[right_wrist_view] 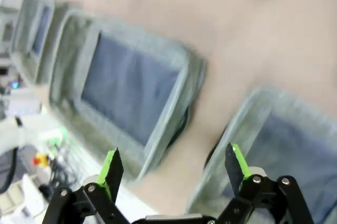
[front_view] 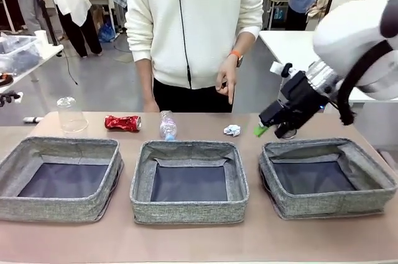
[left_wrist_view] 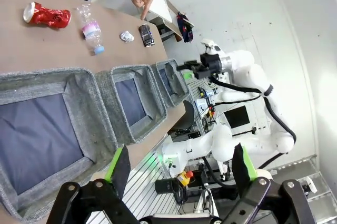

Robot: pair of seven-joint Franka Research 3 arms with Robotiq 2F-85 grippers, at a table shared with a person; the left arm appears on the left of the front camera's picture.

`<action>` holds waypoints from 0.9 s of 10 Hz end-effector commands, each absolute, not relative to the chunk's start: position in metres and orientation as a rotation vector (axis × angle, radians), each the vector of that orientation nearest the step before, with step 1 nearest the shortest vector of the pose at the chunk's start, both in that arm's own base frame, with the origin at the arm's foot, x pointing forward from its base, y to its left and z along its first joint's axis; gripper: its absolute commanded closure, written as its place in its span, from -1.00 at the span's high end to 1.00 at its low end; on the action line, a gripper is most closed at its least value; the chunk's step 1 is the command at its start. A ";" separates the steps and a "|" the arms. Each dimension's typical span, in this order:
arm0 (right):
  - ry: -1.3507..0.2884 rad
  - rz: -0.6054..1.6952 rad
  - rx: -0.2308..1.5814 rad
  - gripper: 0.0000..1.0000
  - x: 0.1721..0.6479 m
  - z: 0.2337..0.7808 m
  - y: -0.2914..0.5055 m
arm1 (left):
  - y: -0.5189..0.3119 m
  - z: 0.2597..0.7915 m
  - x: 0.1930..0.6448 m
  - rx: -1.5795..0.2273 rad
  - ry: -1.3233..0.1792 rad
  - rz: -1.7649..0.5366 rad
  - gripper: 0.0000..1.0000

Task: Sort the waste into the appropriate baskets.
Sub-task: Pick up the waste item pointed out by the person.

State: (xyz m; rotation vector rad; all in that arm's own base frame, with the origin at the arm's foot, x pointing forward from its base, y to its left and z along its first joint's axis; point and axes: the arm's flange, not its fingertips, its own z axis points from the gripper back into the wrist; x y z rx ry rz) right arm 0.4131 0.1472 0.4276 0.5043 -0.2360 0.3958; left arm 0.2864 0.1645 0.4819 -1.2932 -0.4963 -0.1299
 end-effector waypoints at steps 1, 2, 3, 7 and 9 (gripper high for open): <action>-0.253 0.362 0.436 1.00 0.466 0.406 0.167 | 0.165 0.484 0.286 -1.305 -0.518 -0.148 1.00; -0.265 0.345 0.421 1.00 0.483 0.398 0.172 | 0.165 0.484 0.286 -1.305 -0.518 -0.148 1.00; -0.264 0.317 0.400 1.00 0.503 0.386 0.178 | 0.165 0.484 0.286 -1.305 -0.518 -0.148 1.00; -0.289 0.212 0.417 1.00 0.557 0.335 0.186 | 0.165 0.484 0.286 -1.305 -0.518 -0.148 1.00; -0.271 0.198 0.450 1.00 0.572 0.317 0.191 | 0.165 0.484 0.286 -1.305 -0.518 -0.148 1.00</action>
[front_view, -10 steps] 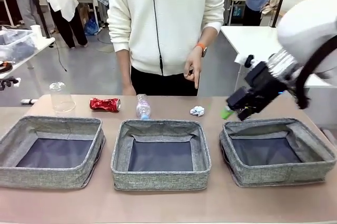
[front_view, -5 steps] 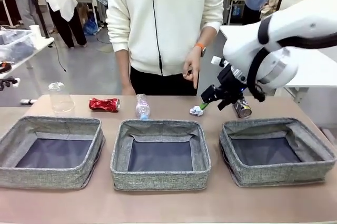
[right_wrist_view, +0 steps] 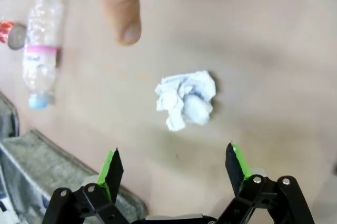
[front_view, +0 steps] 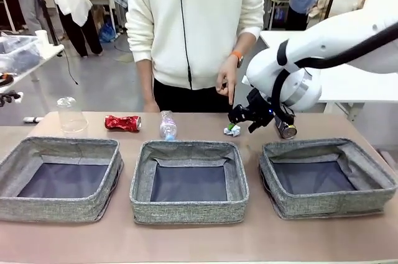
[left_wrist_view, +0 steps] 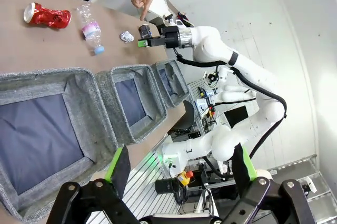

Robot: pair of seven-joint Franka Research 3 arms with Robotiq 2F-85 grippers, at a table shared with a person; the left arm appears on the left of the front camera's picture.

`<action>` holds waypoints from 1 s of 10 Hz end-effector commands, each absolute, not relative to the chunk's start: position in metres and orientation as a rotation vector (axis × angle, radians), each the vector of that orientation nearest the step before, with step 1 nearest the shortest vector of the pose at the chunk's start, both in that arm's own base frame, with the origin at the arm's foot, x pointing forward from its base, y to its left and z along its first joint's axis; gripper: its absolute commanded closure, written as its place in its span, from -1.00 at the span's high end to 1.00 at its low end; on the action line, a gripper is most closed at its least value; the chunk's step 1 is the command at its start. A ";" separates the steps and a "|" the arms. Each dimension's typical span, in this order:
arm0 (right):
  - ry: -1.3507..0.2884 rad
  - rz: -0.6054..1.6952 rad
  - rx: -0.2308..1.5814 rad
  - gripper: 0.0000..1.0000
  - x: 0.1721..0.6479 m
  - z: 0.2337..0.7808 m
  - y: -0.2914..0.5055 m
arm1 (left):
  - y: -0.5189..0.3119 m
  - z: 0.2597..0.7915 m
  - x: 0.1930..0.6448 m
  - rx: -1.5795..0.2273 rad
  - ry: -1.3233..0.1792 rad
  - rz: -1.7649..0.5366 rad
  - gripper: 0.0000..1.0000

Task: Sort the waste into the appropriate baskets.
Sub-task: Pick up the waste item pointed out by the person.

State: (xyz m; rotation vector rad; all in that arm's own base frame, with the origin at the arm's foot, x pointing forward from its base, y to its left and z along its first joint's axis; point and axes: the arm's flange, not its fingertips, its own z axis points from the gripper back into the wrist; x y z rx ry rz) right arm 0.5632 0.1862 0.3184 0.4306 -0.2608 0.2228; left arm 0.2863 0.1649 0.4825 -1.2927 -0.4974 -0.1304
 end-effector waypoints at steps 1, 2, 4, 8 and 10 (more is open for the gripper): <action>-0.283 0.197 0.455 1.00 0.574 0.313 0.195 | 0.165 0.484 0.286 -1.305 -0.518 -0.148 1.00; -0.302 0.189 0.466 1.00 0.575 0.310 0.197 | 0.165 0.484 0.286 -1.305 -0.518 -0.148 1.00; -0.280 0.188 0.463 1.00 0.575 0.306 0.198 | 0.165 0.484 0.286 -1.305 -0.518 -0.148 1.00; -0.291 0.178 0.446 1.00 0.574 0.302 0.195 | 0.165 0.484 0.286 -1.305 -0.518 -0.148 1.00; -0.304 0.198 0.424 -0.15 0.572 0.301 0.195 | 0.165 0.484 0.286 -1.305 -0.518 -0.148 1.00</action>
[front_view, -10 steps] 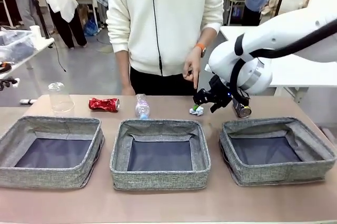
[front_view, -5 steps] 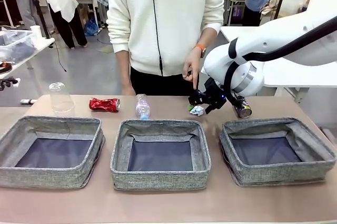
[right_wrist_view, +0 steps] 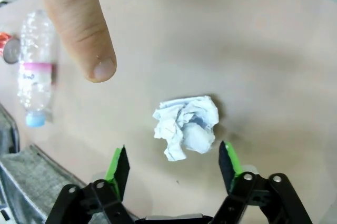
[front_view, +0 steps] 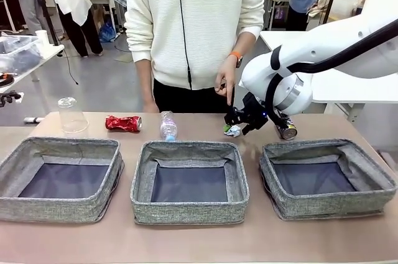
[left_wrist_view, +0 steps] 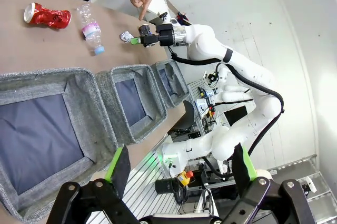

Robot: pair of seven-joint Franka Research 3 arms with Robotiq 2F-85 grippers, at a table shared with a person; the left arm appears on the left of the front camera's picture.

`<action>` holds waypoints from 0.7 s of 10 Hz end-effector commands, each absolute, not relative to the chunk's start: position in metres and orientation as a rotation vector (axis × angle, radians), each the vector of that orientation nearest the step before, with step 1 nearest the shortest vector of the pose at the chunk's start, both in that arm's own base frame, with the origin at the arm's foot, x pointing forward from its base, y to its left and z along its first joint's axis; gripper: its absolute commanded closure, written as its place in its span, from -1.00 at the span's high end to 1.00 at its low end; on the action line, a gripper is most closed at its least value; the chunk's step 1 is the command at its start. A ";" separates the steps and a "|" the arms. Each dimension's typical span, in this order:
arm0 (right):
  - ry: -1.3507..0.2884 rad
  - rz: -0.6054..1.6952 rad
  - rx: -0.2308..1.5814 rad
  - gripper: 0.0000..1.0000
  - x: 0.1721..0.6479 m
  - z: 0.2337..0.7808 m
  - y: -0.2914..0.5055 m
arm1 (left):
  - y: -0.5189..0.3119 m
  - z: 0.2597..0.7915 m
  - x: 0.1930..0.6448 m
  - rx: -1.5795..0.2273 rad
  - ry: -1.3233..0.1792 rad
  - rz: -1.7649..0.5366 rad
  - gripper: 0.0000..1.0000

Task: Sort the waste into the appropriate baskets.
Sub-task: Pick up the waste item pointed out by the person.

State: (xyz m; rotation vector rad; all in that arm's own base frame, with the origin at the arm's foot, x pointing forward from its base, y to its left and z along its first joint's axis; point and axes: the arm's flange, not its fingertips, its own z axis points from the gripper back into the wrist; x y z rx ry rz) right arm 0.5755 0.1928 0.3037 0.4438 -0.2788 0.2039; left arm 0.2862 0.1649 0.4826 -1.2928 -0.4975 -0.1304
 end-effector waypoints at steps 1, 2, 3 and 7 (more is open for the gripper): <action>-0.301 0.197 0.423 -1.00 0.572 0.300 0.196 | 0.165 0.484 0.286 -1.305 -0.518 -0.148 1.00; -0.300 0.198 0.426 -1.00 0.573 0.299 0.196 | 0.165 0.484 0.286 -1.305 -0.518 -0.148 1.00; -0.299 0.195 0.424 -1.00 0.573 0.299 0.196 | 0.165 0.484 0.286 -1.305 -0.518 -0.148 1.00; -0.296 0.196 0.420 -1.00 0.575 0.298 0.195 | 0.165 0.484 0.286 -1.305 -0.518 -0.148 1.00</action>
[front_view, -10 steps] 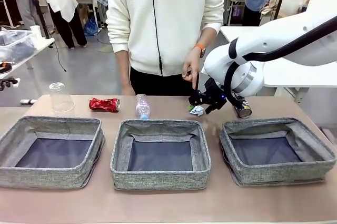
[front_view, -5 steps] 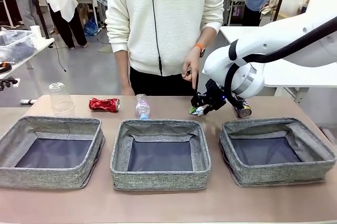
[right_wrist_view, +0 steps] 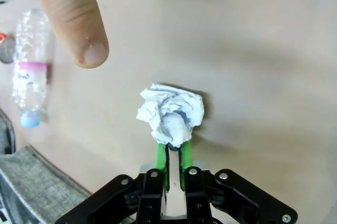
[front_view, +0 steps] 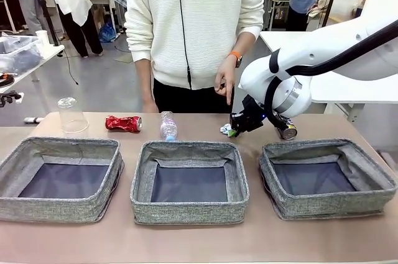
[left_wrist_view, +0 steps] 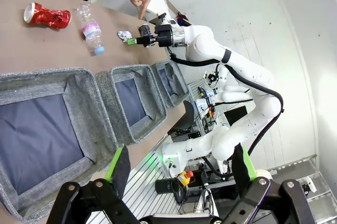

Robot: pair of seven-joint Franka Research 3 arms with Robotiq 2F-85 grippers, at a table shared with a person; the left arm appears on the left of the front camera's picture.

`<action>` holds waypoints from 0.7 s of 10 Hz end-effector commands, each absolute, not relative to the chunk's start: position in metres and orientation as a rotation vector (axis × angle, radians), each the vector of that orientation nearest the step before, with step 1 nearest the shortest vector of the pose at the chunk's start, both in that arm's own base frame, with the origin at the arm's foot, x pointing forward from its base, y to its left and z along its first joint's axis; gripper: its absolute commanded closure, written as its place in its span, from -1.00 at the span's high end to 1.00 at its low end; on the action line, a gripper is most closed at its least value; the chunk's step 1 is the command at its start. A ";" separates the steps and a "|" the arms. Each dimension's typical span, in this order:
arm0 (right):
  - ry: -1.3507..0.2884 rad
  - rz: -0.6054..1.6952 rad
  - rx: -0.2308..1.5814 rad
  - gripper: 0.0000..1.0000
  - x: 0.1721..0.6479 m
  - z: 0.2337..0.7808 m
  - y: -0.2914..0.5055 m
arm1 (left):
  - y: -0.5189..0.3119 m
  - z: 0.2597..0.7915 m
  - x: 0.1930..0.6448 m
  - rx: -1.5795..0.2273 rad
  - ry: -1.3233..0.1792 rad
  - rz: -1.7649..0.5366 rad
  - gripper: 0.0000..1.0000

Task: Sort the waste into the appropriate baskets.
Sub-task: Pick up the waste item pointed out by the person.

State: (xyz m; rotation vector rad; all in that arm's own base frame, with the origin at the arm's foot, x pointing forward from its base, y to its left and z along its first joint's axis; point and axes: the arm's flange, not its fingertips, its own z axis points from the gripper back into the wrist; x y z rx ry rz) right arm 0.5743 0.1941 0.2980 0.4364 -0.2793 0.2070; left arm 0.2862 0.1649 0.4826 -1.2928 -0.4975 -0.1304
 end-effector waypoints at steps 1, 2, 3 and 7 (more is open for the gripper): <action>-0.295 0.196 0.419 -1.00 0.575 0.298 0.195 | 0.165 0.484 0.286 -1.305 -0.518 -0.148 1.00; -0.294 0.196 0.418 -1.00 0.575 0.298 0.194 | 0.165 0.484 0.286 -1.305 -0.518 -0.148 1.00; -0.295 0.195 0.419 -1.00 0.575 0.298 0.194 | 0.165 0.484 0.286 -1.305 -0.518 -0.148 1.00; -0.292 0.195 0.420 -1.00 0.576 0.298 0.193 | 0.165 0.484 0.286 -1.305 -0.518 -0.148 1.00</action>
